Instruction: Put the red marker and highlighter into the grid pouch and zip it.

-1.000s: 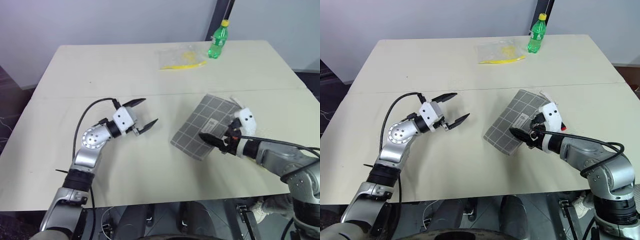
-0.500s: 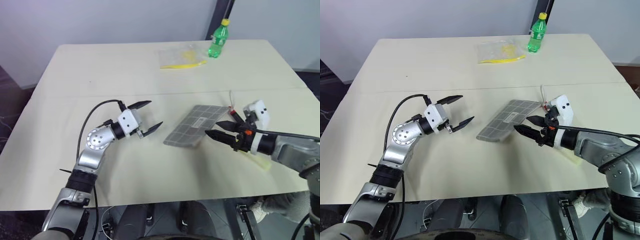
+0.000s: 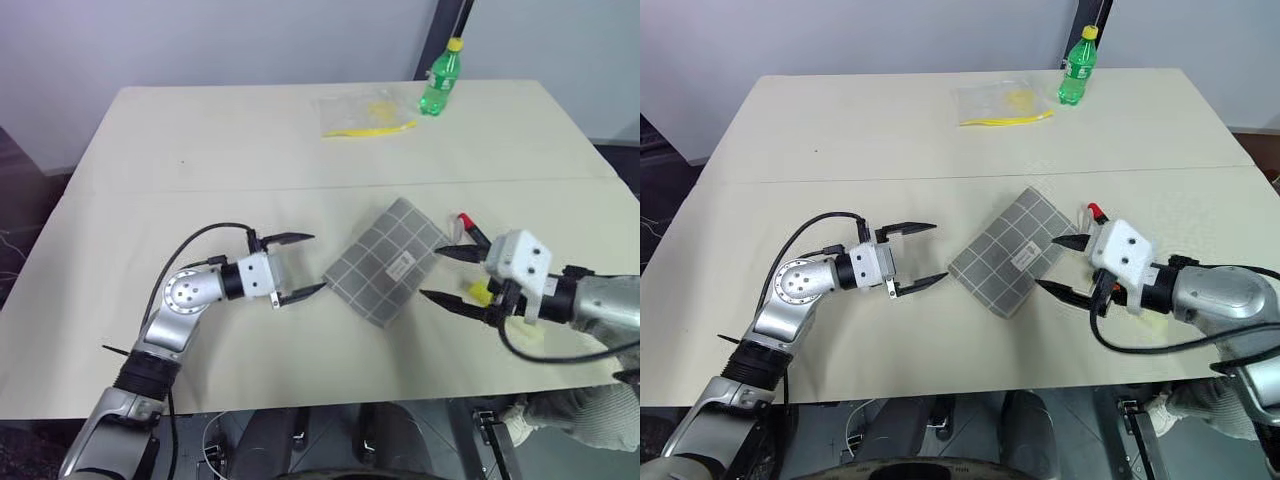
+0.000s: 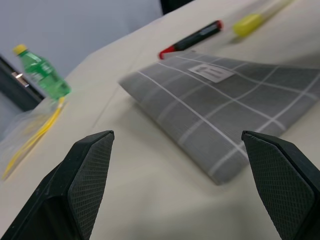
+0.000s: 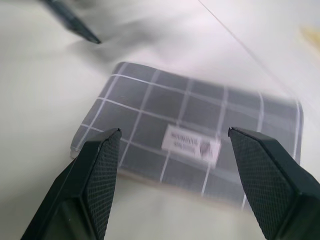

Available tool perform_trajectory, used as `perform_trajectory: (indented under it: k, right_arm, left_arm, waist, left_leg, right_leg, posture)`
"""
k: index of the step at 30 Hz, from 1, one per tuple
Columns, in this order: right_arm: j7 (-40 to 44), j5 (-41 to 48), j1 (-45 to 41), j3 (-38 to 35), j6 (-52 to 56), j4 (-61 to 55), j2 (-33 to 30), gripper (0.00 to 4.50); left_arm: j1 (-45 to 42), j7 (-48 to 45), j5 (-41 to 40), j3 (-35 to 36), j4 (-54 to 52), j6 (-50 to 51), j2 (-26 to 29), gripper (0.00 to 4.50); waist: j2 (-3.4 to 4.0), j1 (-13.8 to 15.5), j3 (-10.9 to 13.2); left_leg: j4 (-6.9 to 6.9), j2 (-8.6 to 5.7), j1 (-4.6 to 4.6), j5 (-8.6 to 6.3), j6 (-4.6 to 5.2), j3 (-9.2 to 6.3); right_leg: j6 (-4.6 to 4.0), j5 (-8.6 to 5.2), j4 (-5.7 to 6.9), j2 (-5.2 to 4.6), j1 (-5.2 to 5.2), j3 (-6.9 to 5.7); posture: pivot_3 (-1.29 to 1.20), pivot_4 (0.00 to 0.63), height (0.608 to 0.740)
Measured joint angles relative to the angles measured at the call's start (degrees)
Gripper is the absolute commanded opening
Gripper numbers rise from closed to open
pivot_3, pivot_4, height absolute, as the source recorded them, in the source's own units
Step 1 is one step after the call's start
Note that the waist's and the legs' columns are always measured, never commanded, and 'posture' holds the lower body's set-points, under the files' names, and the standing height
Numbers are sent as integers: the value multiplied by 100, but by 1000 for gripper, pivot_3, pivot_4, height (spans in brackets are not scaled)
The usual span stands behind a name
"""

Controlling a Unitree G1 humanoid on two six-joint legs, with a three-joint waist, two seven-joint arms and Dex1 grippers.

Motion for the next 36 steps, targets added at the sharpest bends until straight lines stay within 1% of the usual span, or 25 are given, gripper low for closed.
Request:
perform_trajectory:
  k: [1,5,9,13,18,21,23,24,26,29,30,36]
  right_arm:
    - [0,-365,19,157,-456,264,43,3545]
    - [-123,-1359,-48,435,-1786,1078,154,3545]
    - [-342,-2213,-280,834,-2858,1563,272,3545]
    - [-603,-2825,-539,1238,-3355,2142,541,3545]
    - [-899,-3314,-948,1439,-3628,2484,685,3545]
    - [-1035,-3495,-1044,1544,-3712,2531,813,3545]
    - [-1035,-3507,-1087,1576,-3705,2570,870,3046]
    - [-1029,-3510,-1099,1622,-3668,2586,923,2699]
    - [-1024,-3527,-1115,1736,-3618,2597,1014,1780]
    - [-984,-3490,-1139,1818,-3425,2573,1165,225]
    - [-969,-3459,-1184,1825,-3324,2549,1238,44]
    - [-906,-3308,-1566,1843,-2702,2321,1501,44]
  left_arm:
    - [-21,-45,2,-10,11,-35,-3,4333]
    - [-70,-62,5,-13,40,-96,-37,4333]
    - [77,-63,122,-111,49,-238,-39,4333]
    - [137,-56,212,-209,49,-248,-38,4333]
    - [130,-36,217,-208,38,-219,8,4333]
    - [128,-26,217,-209,22,-210,8,4333]
    - [129,-17,217,-210,-4,-197,6,4333]
    - [129,-11,218,-210,-6,-192,3,4333]
    - [129,-1,219,-215,-8,-188,-7,4333]
    - [129,43,222,-219,-9,-176,-39,4333]
    - [129,59,229,-223,-8,-175,-52,4333]
    - [59,171,324,-228,-9,-186,-125,4333]
  waist:
    - [0,-7,0]
    - [1,-11,0]
    - [1,-14,0]
    - [2,-16,0]
    - [2,-22,0]
    - [2,-22,0]
    - [2,-23,0]
    - [2,-23,0]
    - [3,-25,0]
    - [3,-22,-1]
    - [3,-24,0]
    - [4,-13,-1]
  left_leg:
    - [0,-2,0,0,1,0]
    - [0,-6,-1,2,0,3]
    - [1,-6,6,6,-7,3]
    - [5,-5,7,11,-13,3]
    - [2,-2,35,10,-12,3]
    - [-4,-2,48,10,-13,3]
    - [-6,-2,61,10,-13,3]
    - [-7,-2,67,10,-13,3]
    - [-7,-2,68,10,-13,3]
    - [-7,-2,69,10,-13,3]
    - [-6,-2,69,10,-13,3]
    - [-7,-2,68,10,-13,4]
  right_leg:
    - [0,2,-6,3,2,-1]
    - [9,9,-3,7,7,-1]
    - [9,8,25,7,18,-1]
    - [8,8,37,7,11,2]
    - [6,7,38,4,12,8]
    - [5,6,39,4,18,10]
    - [5,7,39,5,29,10]
    - [5,7,39,5,33,11]
    - [5,7,40,4,32,12]
    - [5,6,41,4,32,14]
    - [5,6,41,4,32,14]
    - [5,7,42,5,32,14]
  posture:
    - [0,150,740]
    - [0,150,740]
    - [0,150,740]
    - [0,150,740]
    - [0,150,740]
    - [0,150,740]
    - [0,150,740]
    - [0,150,740]
    - [0,150,740]
    - [0,150,740]
    - [0,150,740]
    - [0,150,740]
